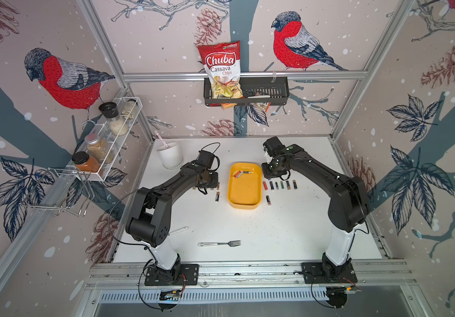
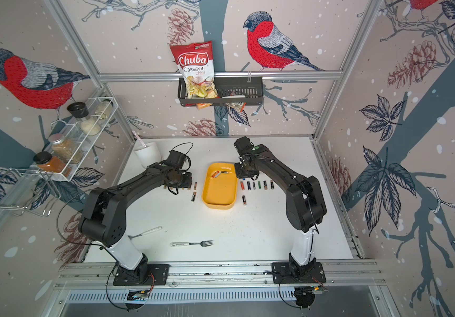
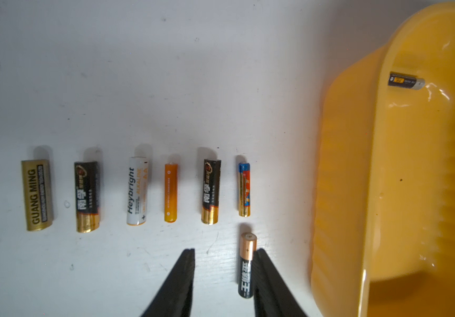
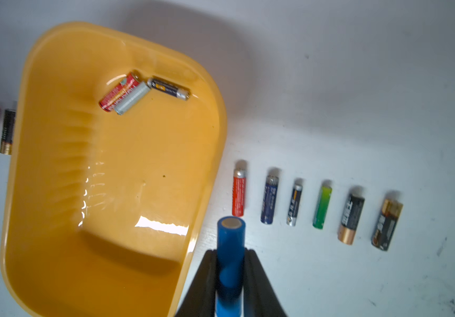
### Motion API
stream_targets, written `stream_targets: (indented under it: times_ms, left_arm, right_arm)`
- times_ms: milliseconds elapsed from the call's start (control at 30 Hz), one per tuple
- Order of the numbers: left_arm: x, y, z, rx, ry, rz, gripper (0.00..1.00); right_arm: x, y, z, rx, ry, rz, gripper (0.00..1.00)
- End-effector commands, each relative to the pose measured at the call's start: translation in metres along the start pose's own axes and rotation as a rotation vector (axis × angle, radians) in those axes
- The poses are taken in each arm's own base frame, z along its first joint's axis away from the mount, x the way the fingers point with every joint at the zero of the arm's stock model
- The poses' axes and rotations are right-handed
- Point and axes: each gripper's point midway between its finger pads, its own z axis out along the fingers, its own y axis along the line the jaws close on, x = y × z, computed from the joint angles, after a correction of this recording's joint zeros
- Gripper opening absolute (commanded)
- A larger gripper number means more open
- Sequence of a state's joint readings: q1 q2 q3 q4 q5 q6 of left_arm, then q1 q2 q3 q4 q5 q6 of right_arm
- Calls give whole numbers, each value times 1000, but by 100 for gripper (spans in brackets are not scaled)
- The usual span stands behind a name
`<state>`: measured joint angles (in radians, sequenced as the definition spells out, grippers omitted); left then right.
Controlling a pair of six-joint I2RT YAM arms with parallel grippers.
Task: Take the batteries out of the storage box
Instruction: Place the battery at the center of the board.
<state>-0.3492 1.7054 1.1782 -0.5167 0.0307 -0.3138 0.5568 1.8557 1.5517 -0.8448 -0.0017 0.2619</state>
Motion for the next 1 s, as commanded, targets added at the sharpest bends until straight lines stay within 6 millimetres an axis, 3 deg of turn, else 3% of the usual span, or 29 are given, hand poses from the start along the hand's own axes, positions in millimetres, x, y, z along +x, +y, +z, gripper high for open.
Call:
stream_targets:
  times_ms: [0, 167, 333, 733, 967]
  left_arm:
    - [-1, -2, -1, 12, 14, 12, 40]
    - [-3, -3, 0, 17, 18, 13, 40]
    - [-2, -3, 1, 15, 24, 14, 40]
    - [-1, -3, 1, 14, 30, 14, 40]
    - [0, -2, 2, 13, 35, 14, 40]
  right_arm:
    - [17, -8, 5, 12, 13, 41, 22]
    - [50, -15, 21, 9, 61, 75, 22]
    - [71, -15, 34, 2, 91, 85, 22]
    - [89, -17, 63, -6, 137, 95, 22]
    - [95, -20, 70, 1, 152, 95, 23]
